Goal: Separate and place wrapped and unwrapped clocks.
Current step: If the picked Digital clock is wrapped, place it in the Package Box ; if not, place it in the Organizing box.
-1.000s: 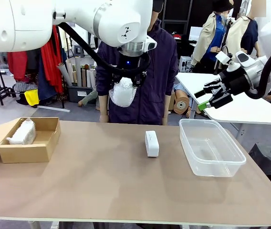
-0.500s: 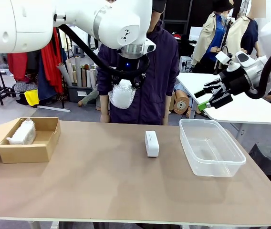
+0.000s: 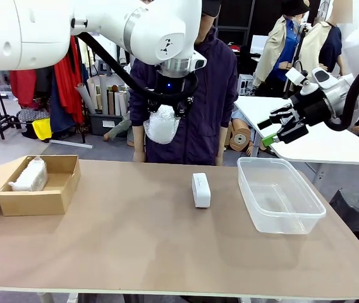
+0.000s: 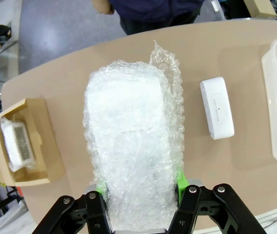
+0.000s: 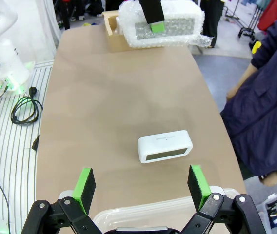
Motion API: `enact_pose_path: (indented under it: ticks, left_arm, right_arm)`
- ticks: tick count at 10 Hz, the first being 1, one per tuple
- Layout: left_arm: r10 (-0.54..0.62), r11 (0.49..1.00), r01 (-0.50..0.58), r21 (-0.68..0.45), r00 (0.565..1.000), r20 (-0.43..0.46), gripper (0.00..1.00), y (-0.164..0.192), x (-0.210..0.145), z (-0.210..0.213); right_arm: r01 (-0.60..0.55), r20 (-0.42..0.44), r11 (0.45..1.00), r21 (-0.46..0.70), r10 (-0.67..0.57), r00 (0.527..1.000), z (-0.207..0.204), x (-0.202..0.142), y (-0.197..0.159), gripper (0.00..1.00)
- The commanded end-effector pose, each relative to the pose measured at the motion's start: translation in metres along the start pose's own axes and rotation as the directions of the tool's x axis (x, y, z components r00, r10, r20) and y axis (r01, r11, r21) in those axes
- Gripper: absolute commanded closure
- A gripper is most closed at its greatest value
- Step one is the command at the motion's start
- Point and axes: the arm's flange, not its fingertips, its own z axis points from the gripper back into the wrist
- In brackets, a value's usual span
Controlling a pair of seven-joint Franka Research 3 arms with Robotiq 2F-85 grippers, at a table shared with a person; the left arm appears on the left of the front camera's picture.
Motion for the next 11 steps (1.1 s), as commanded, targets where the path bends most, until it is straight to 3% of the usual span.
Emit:
enact_pose_path:
  ticks: [1, 11]
  left_arm:
    - [0.014, 1.000, -0.014, 0.003, 1.000, 0.000, 1.00, 0.0018, 0.0003, 0.0039]
    - [0.014, 1.000, -0.014, 0.003, 1.000, 0.000, 1.00, 0.0018, 0.0003, 0.0039]
  right_arm:
    - [-0.008, 0.006, 1.000, 0.002, 0.008, 1.000, 0.0008, 0.0019, 0.0007, 0.00]
    - [-0.008, 0.006, 1.000, 0.002, 0.008, 1.000, 0.0008, 0.0019, 0.0007, 0.00]
